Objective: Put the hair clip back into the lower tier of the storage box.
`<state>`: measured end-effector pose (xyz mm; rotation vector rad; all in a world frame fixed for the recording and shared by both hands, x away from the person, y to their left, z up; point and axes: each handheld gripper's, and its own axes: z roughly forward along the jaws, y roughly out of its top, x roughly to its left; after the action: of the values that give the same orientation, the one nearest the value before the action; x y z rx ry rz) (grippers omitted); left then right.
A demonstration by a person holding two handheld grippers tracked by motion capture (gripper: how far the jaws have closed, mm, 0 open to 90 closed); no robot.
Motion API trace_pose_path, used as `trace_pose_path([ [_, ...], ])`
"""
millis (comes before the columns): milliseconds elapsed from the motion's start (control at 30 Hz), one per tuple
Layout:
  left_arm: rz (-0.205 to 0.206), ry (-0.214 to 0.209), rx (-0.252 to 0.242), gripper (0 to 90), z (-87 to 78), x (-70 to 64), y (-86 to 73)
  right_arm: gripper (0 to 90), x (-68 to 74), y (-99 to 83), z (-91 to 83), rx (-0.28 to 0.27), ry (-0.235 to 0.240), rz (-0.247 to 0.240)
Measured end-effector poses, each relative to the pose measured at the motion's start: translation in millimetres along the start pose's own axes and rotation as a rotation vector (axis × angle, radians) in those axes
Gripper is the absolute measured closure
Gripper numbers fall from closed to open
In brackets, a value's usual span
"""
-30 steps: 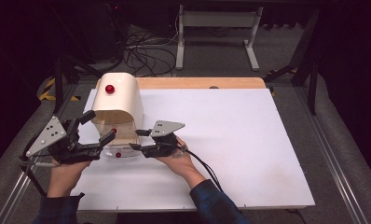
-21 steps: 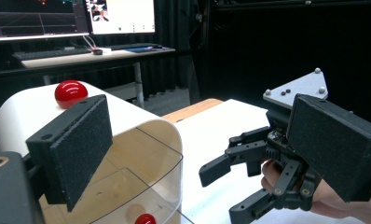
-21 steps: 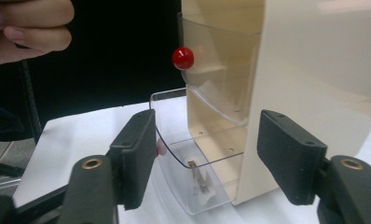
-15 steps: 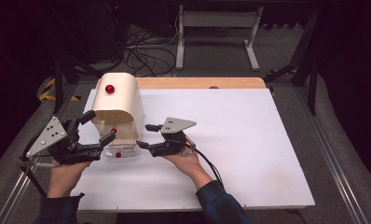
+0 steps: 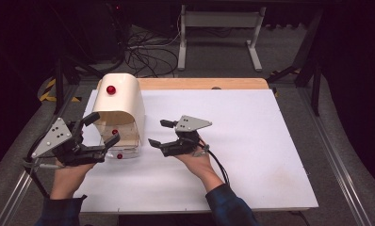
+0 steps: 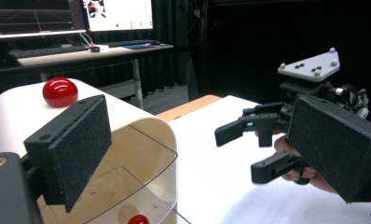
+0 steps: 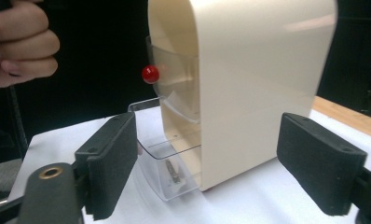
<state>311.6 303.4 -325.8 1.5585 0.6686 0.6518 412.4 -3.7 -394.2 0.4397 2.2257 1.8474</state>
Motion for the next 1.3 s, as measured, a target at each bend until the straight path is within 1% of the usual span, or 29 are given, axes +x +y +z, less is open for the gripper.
trace_pose_path([
  [233, 0.001, 0.0, 0.006, 6.6, 2.9, -2.8, -0.3, 16.8, -3.9, 1.8, -18.0, -0.024, -0.021, 0.006],
  [267, 0.004, -0.003, 0.007, 6.5, 3.3, -2.8, -0.3, 16.2, -4.2, 1.8, -20.5, -0.029, -0.025, 0.005],
  [300, -0.002, -0.006, 0.007, 6.4, 3.8, -3.6, -0.3, 15.6, -4.7, 1.9, -23.1, -0.032, -0.027, 0.004],
  [367, -0.004, -0.021, -0.005, 6.3, 4.3, -4.7, 0.7, 13.8, -5.6, 2.4, -27.8, -0.035, -0.032, 0.005],
  [400, -0.013, -0.026, -0.009, 6.3, 4.2, -6.2, 1.5, 13.2, -5.9, 2.8, -30.1, -0.038, -0.036, 0.006],
  [433, -0.007, -0.028, -0.011, 6.3, 4.1, -7.1, 2.4, 12.6, -6.4, 3.2, -32.6, -0.04, -0.039, 0.005],
  [500, 0.001, -0.028, -0.011, 6.2, 3.8, -8.5, 3.6, 11.6, -6.9, 4.4, -37.2, -0.043, -0.047, 0.004],
  [700, 0.0, -0.028, -0.006, 6.0, 5.6, -9.6, 3.2, 8.4, -8.8, 7.4, -52.4, -0.055, -0.072, 0.003],
  [900, 0.007, -0.025, 0.003, 5.8, 7.2, -11.1, 2.3, 6.1, -11.1, 7.5, -65.0, -0.068, -0.086, 0.01],
  [1067, 0.004, -0.026, 0.005, 5.6, 8.3, -11.4, 1.1, 4.8, -12.9, 8.5, -74.7, -0.074, -0.096, 0.011],
  [1300, 0.008, -0.024, 0.009, 5.4, 9.3, -12.2, 0.4, 3.2, -13.6, 10.7, -89.4, -0.082, -0.111, 0.002],
])
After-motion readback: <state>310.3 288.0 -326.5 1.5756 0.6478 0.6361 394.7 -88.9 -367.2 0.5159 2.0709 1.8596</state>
